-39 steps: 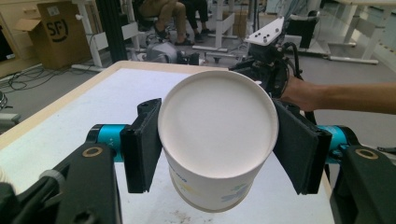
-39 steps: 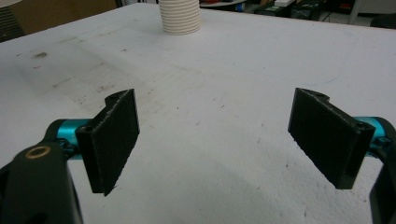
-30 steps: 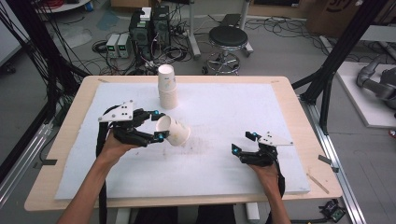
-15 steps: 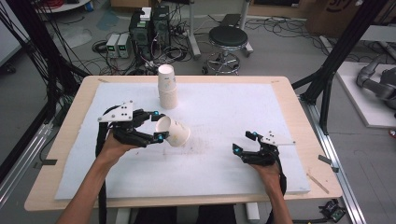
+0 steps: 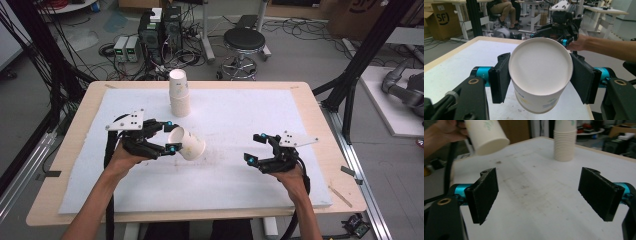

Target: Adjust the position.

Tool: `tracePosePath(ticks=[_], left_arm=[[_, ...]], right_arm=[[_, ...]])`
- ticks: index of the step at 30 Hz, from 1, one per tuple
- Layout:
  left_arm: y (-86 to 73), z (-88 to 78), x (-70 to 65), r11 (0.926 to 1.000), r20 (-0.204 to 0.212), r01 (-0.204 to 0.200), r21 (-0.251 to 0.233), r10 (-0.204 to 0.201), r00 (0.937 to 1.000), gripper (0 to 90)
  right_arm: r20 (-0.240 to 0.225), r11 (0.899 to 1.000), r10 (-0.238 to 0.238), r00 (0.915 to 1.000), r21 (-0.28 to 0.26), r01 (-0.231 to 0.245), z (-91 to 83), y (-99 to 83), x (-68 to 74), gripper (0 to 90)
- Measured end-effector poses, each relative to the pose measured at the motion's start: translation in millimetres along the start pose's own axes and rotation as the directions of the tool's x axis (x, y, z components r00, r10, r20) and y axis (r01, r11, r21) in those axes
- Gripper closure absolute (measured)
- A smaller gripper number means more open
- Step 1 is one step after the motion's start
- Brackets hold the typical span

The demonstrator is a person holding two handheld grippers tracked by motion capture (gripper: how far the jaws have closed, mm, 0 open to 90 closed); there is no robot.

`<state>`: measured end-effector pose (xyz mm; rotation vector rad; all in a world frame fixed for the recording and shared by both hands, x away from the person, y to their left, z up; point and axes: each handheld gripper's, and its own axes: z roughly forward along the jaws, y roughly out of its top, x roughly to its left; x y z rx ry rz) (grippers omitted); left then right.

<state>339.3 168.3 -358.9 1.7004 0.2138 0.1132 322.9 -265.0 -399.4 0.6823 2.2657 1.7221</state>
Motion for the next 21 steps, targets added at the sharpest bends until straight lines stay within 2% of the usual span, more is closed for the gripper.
tracePosePath(ticks=[1,2,5,8,14,21], left_arm=[[0.0,0.0,0.0,1.0000,0.000,0.000,0.000,0.000,1.0000,36.8],[-0.3,0.4,-0.7,1.0000,0.004,0.006,-0.005,-0.006,1.0000,36.9],[-0.5,0.8,-1.2,0.9999,0.010,0.009,-0.007,-0.009,0.9999,36.8],[-0.8,1.8,-2.1,0.9999,0.018,0.011,-0.010,-0.011,0.9998,36.8],[-0.4,3.1,-3.6,0.9997,0.025,0.016,-0.018,-0.016,0.9996,36.8],[-0.3,7.1,-4.9,0.9993,0.041,0.020,-0.030,-0.019,0.9990,36.9]], right_arm=[[0.000,1.000,0.000,1.0000,0.000,0.000,0.0,0.0,0.0,16.6],[-0.058,1.000,-0.020,0.9981,-0.002,0.020,1.7,10.0,2.2,16.6],[-0.113,0.999,-0.045,0.9926,0.005,0.045,4.2,23.3,4.1,16.6],[-0.165,0.997,-0.070,0.9838,0.005,0.072,7.5,36.5,5.8,16.6],[-0.231,0.992,-0.109,0.9668,0.031,0.119,18.6,54.8,6.9,16.6],[-0.301,0.987,-0.127,0.9451,0.057,0.151,36.9,66.0,11.6,16.6]])
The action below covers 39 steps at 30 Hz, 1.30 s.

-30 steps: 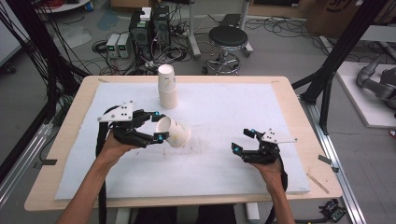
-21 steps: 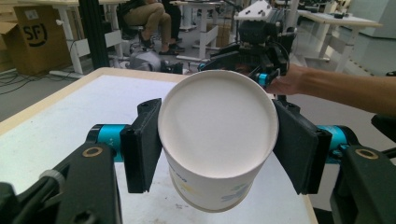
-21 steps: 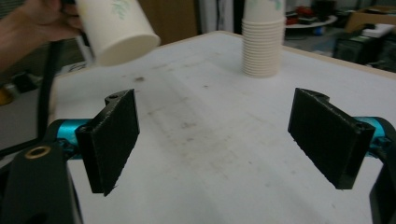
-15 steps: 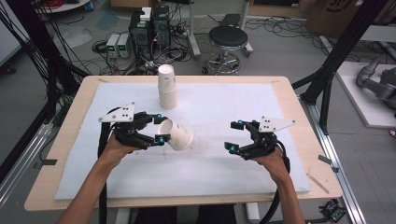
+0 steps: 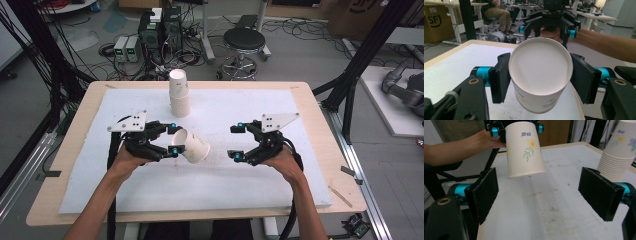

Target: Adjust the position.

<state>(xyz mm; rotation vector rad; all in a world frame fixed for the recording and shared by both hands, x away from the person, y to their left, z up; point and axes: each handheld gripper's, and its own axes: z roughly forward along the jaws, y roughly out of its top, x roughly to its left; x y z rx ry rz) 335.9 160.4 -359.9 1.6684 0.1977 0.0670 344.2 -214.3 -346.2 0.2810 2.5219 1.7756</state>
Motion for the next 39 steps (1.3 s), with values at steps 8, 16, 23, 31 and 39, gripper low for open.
tracePosePath(ticks=[8,16,23,31,39], left_arm=[[-0.1,8.3,-2.8,1.0000,0.020,-0.003,0.005,0.003,0.9998,36.8],[0.7,12.9,-4.8,1.0000,0.035,-0.005,0.003,0.005,0.9994,36.8],[5.4,15.0,-8.9,0.9999,0.053,-0.016,-0.006,0.017,0.9985,36.8],[8.5,16.2,-11.5,0.9997,0.064,-0.022,-0.013,0.023,0.9977,36.8],[9.2,15.1,-11.2,0.9996,0.063,-0.022,-0.019,0.024,0.9977,36.8]], right_arm=[[-0.069,0.999,-0.026,0.9973,0.025,0.028,25.0,11.3,0.4,16.6],[-0.127,0.998,-0.049,0.9907,0.040,0.055,47.8,20.1,3.8,16.6],[-0.173,0.997,-0.051,0.9835,0.053,0.061,70.5,21.7,5.5,16.6],[-0.201,0.997,-0.037,0.9789,0.065,0.051,83.0,19.0,6.2,16.6],[-0.209,0.997,-0.036,0.9773,0.063,0.050,88.1,15.8,5.7,16.7]])
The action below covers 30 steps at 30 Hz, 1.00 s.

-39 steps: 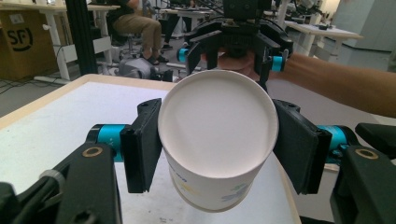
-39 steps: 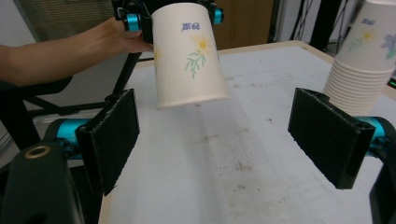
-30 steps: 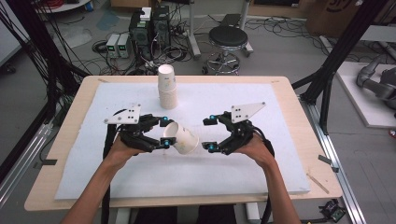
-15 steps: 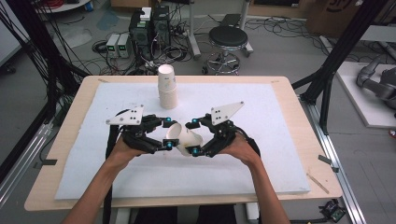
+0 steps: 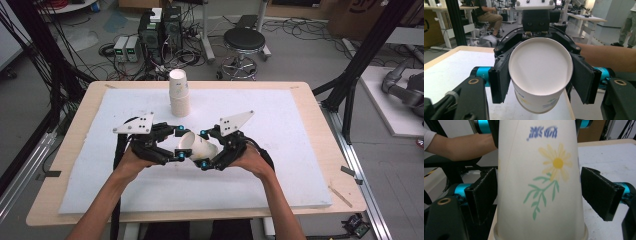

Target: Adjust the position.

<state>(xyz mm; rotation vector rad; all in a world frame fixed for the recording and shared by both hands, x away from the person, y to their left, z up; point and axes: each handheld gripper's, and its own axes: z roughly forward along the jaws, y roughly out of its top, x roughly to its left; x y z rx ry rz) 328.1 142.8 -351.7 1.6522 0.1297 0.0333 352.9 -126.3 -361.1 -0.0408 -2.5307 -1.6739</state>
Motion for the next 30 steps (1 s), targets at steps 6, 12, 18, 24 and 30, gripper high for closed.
tracePosePath(ticks=[6,12,18,24,30], left_arm=[[0.7,-1.0,-0.8,1.0000,0.003,-0.003,0.000,0.003,1.0000,36.9],[0.8,-3.1,-0.4,1.0000,-0.002,-0.003,0.000,0.003,1.0000,36.8],[0.0,-3.3,-0.1,1.0000,0.001,-0.001,0.007,0.001,1.0000,37.1],[0.3,-3.9,-0.1,1.0000,0.003,-0.003,0.002,0.003,1.0000,37.2],[-0.1,-3.9,0.0,1.0000,0.001,-0.003,0.007,0.003,1.0000,36.8]], right_arm=[[-0.011,1.000,0.007,0.9999,0.000,-0.007,0.9,-0.9,-0.9,20.8],[-0.022,1.000,-0.005,0.9998,-0.005,0.005,1.0,-2.4,-1.4,26.2],[-0.024,1.000,-0.006,0.9997,-0.024,0.006,-1.0,-7.6,-2.1,31.9],[-0.019,1.000,-0.022,0.9996,-0.021,0.021,-1.9,-6.8,-1.0,36.5],[-0.020,1.000,-0.022,0.9996,-0.018,0.022,-1.4,-7.0,-1.0,36.6]])
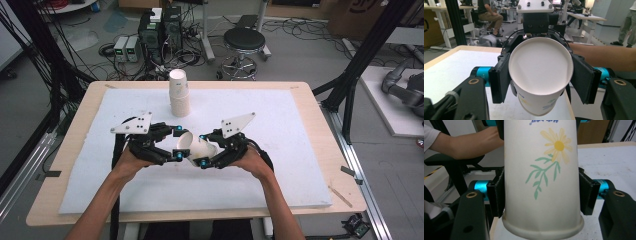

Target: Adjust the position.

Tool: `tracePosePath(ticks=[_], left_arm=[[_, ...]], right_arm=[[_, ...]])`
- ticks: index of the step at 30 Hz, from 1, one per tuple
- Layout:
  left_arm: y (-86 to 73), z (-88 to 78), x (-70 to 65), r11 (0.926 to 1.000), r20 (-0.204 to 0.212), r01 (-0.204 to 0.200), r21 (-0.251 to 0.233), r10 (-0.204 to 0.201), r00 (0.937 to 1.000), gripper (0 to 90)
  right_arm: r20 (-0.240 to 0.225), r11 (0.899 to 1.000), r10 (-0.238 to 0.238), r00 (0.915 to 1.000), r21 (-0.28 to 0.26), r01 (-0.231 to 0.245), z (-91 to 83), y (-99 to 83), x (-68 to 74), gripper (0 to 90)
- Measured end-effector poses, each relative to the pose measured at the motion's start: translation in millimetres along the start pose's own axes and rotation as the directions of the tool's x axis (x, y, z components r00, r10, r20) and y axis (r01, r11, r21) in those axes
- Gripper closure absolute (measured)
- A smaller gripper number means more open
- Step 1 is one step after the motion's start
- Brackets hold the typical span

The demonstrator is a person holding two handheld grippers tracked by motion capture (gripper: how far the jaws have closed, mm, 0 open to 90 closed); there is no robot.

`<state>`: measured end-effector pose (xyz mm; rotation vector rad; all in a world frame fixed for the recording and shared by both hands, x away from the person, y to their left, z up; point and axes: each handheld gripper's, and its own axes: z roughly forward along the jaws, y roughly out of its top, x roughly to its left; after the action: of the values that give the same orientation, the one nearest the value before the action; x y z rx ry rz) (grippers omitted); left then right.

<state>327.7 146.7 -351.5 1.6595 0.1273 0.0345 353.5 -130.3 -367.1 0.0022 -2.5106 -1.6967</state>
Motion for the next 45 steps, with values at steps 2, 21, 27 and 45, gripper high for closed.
tracePosePath(ticks=[2,21,27,45], left_arm=[[-0.1,1.0,-0.3,1.0000,-0.029,-0.006,0.006,0.006,0.9996,35.2],[0.2,-3.9,0.6,0.9978,-0.054,-0.020,0.063,0.023,0.9983,7.0],[6.5,-13.3,-1.3,0.9700,-0.066,-0.003,0.243,0.020,0.9976,7.1],[18.7,-17.8,7.3,0.8218,-0.060,0.046,0.568,-0.014,0.9981,7.1]], right_arm=[[0.002,1.000,0.008,1.0000,0.003,-0.008,-0.1,0.0,0.4,36.4],[0.022,0.999,0.033,0.9992,0.028,-0.034,-6.1,0.6,3.2,35.4],[0.055,0.992,0.050,0.9973,0.110,-0.056,-14.7,7.3,4.4,35.5],[0.108,0.862,-0.018,0.9939,0.505,-0.040,-9.6,53.0,9.8,35.6]])
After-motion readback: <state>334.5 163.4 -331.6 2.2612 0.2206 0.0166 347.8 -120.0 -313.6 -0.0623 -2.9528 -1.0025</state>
